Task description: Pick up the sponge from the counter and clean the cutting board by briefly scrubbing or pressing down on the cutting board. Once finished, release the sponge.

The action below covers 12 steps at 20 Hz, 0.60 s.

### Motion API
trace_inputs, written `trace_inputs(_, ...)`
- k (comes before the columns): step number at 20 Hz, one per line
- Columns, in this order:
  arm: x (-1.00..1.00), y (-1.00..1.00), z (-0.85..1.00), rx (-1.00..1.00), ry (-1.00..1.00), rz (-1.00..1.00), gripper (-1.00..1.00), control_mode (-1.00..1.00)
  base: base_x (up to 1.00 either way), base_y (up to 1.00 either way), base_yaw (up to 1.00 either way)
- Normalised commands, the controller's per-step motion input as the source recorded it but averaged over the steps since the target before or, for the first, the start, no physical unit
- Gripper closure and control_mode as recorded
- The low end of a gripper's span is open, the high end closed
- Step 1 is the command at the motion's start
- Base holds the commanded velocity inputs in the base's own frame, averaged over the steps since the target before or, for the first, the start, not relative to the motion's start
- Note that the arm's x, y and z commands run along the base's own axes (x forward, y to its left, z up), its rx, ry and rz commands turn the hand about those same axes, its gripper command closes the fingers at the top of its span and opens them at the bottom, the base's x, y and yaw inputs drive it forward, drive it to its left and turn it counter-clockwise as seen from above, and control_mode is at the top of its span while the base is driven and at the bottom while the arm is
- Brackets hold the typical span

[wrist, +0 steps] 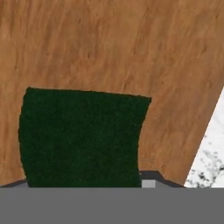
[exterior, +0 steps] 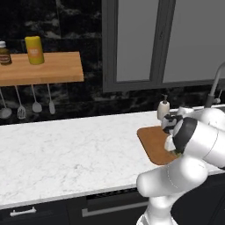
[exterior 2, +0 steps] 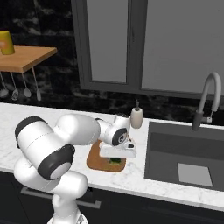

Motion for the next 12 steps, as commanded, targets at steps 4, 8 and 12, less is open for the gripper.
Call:
trace_inputs(4,0.55,0.08,-0.12,0.0,-0.06,0.0,1.0,-1.0,0.0,0.0,0.0)
trace_inputs(8,0.43,0.0,-0.69,-0.02,-0.06,0.0,1.0,-1.0,0.0,0.0,0.0)
trace_inputs(12,0.46,0.0,-0.33,0.0,-0.03,0.0,1.0,-1.0,0.0,0.0,0.0)
